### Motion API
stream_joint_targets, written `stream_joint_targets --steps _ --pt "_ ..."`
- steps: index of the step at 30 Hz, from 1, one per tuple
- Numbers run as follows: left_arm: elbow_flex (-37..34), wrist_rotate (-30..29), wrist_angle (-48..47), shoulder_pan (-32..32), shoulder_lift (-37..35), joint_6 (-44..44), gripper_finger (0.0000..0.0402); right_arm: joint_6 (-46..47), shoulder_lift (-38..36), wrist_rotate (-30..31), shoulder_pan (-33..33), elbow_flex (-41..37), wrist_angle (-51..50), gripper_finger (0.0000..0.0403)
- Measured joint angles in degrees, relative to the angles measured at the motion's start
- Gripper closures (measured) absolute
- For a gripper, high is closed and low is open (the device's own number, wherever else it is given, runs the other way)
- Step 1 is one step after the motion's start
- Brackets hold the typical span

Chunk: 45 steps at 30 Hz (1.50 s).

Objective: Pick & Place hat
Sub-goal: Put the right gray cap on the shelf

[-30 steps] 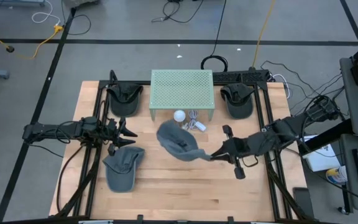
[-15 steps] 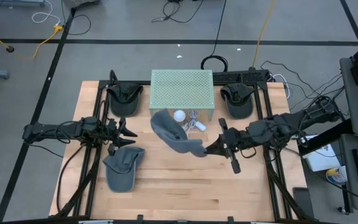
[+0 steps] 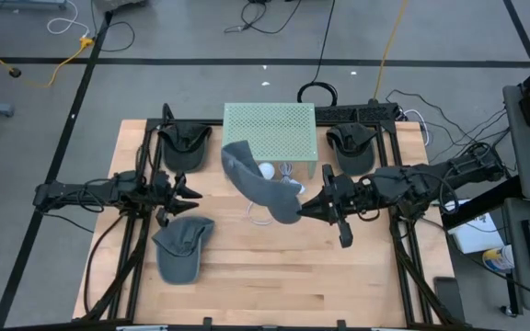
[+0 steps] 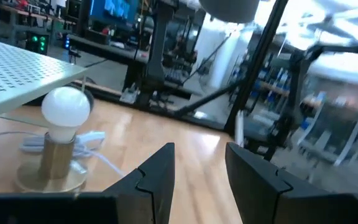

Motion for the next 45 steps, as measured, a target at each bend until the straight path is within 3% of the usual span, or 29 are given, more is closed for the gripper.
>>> stream_joint_targets --steps 11,23,32,37,45 --pt "0.0 0.0 12.4 0.0 0.0 -17.5 0.0254 0.0 0.0 0.1 -0.1 0.0 0.5 0.0397" --pt "1.8 -1.1 16.8 0.0 0.3 -17.3 0.0254 -1.0 0.0 -0.4 -0.4 0.0 1.1 0.0397" --pt "17.0 -2.6 5.4 0.0 9.3 -9.0 0.0254 -3.4 0.0 -9.3 -0.6 0.0 9.9 0.0397" --pt "25.5 1.9 5.4 0.0 16.8 -7.0 0.0254 -5.8 0.0 -14.9 -1.2 0.0 15.5 0.0397" --pt "36.9 2.7 5.6 0.0 27.7 -1.2 0.0252 -7.2 0.0 -24.9 -3.3 0.0 24.7 0.0396"
